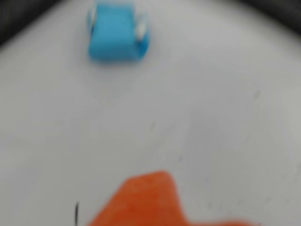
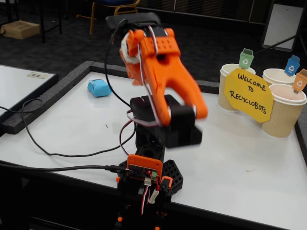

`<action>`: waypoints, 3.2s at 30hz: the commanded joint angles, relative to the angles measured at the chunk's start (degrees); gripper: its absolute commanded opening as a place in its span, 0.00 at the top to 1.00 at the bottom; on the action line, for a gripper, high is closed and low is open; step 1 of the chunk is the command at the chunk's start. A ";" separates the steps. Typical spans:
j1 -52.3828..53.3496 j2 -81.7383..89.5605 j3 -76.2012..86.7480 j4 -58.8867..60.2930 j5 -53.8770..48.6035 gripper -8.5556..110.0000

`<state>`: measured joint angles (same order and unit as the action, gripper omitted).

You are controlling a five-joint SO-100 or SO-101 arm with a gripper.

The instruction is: Sort rubbish by color.

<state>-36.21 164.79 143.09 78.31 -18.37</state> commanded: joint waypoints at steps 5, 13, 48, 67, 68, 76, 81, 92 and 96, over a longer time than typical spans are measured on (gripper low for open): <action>-1.85 -27.33 -26.28 -2.37 -3.25 0.93; -2.81 -52.91 -48.96 -2.29 -5.36 0.93; -4.66 -94.92 -84.81 4.66 -21.62 0.86; -6.86 -94.66 -77.96 -3.78 -47.81 0.72; -7.12 -94.66 -77.34 -2.02 -50.98 0.72; -7.47 -94.75 -75.15 -4.13 -58.62 0.72; -7.47 -94.92 -75.67 -8.61 -59.50 0.72; -6.86 -99.23 -79.63 -10.02 -65.57 0.72; -5.98 -100.11 -81.56 -9.14 -66.09 0.72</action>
<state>-42.98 61.96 69.70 68.99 -80.77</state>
